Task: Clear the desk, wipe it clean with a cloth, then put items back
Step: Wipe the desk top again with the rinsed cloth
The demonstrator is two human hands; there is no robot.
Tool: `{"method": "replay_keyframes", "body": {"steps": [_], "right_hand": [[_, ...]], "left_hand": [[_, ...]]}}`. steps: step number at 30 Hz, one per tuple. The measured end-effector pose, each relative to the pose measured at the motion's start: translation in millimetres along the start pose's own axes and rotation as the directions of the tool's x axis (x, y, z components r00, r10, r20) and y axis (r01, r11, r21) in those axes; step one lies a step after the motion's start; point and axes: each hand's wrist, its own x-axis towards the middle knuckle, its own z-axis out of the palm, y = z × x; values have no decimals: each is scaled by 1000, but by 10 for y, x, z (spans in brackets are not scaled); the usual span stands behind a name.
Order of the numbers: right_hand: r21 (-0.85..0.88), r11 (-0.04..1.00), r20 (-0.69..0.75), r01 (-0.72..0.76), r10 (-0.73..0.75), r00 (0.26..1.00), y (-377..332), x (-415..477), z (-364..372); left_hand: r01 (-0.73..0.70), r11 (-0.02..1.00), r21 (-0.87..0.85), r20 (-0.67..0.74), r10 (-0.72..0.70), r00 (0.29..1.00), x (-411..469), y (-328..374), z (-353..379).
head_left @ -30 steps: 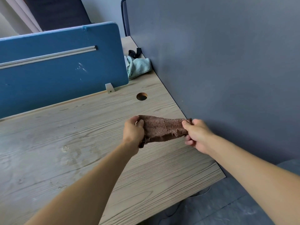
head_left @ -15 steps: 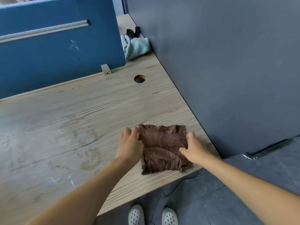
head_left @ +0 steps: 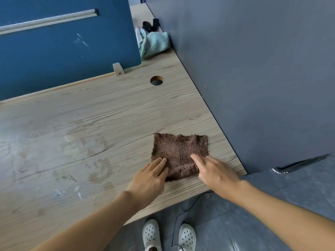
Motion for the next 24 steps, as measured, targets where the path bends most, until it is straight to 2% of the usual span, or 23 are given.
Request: {"method": "replay_keyframes", "body": {"steps": [3,7,11,14,19,24], "right_hand": [[138,985,17,-104,103,995,2,83,-67],[259,931,25,-257,259,966,19,115,-140],[506,697,149,-508,510,847,33,215,-217],[456,726,117,-515,525,843,48,281,-198],[430,727,88,-535,557,826,60,341,-192],[448,671,112,-591,614,781,110,393,-162]], "left_hand": [[73,997,1,52,-73,996,-9,51,-31],[89,996,-5,-29,-89,996,96,90,-12],[70,998,-6,-33,-70,997,156,66,10],[93,993,-74,-43,-96,994,175,94,-43],[155,987,-33,-49,-157,986,326,108,-28],[100,994,-40,-97,-103,990,297,78,-41]]}}
